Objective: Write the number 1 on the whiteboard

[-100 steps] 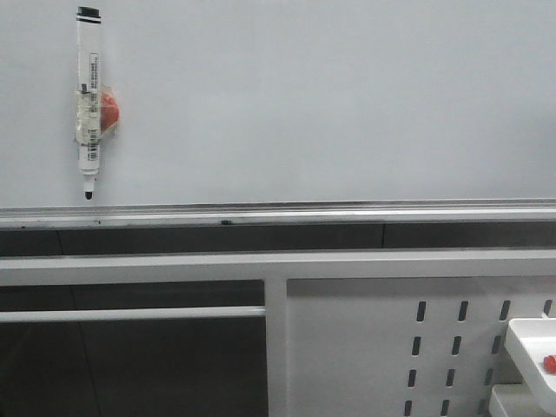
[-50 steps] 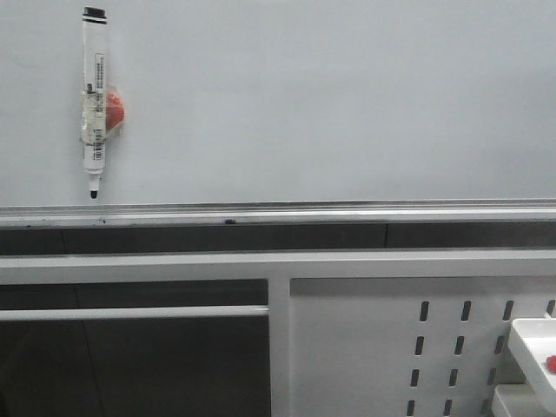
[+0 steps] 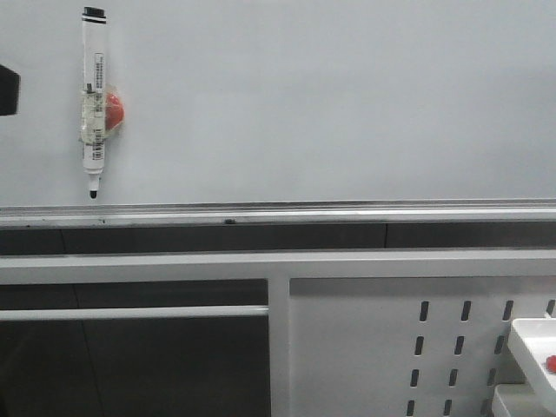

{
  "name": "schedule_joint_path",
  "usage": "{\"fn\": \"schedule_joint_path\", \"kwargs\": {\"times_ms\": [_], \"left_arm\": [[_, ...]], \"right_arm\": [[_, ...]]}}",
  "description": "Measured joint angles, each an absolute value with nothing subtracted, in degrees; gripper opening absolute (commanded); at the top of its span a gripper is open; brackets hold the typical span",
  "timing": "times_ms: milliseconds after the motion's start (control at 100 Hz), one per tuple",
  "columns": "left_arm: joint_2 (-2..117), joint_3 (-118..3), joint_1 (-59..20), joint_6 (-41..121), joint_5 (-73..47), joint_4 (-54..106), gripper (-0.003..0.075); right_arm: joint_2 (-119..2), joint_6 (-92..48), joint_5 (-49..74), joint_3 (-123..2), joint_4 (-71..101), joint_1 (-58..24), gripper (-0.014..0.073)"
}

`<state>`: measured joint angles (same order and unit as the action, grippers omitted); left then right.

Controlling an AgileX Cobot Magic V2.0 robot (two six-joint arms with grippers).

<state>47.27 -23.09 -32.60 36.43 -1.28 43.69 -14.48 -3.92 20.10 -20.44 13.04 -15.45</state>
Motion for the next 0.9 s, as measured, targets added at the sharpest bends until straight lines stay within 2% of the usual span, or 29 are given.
{"fn": "schedule_joint_path", "kwargs": {"times_ms": [190, 340, 900], "left_arm": [[54.72, -23.09, -40.52, 36.53, 11.05, 45.05, 0.0379], [60.76, -23.23, -42.86, 36.53, 18.55, 51.01, 0.0379], [72.47, -30.30, -42.97, 36.53, 22.81, 54.41, 0.0372]], "right_arm": [[-14.48, -3.92, 20.10, -20.44, 13.00, -15.45, 0.0360], [-14.48, -3.92, 20.10, -20.44, 12.91, -15.45, 0.0360], [-14.48, -3.92, 19.49, -20.44, 12.88, -15.45, 0.0360]]}}
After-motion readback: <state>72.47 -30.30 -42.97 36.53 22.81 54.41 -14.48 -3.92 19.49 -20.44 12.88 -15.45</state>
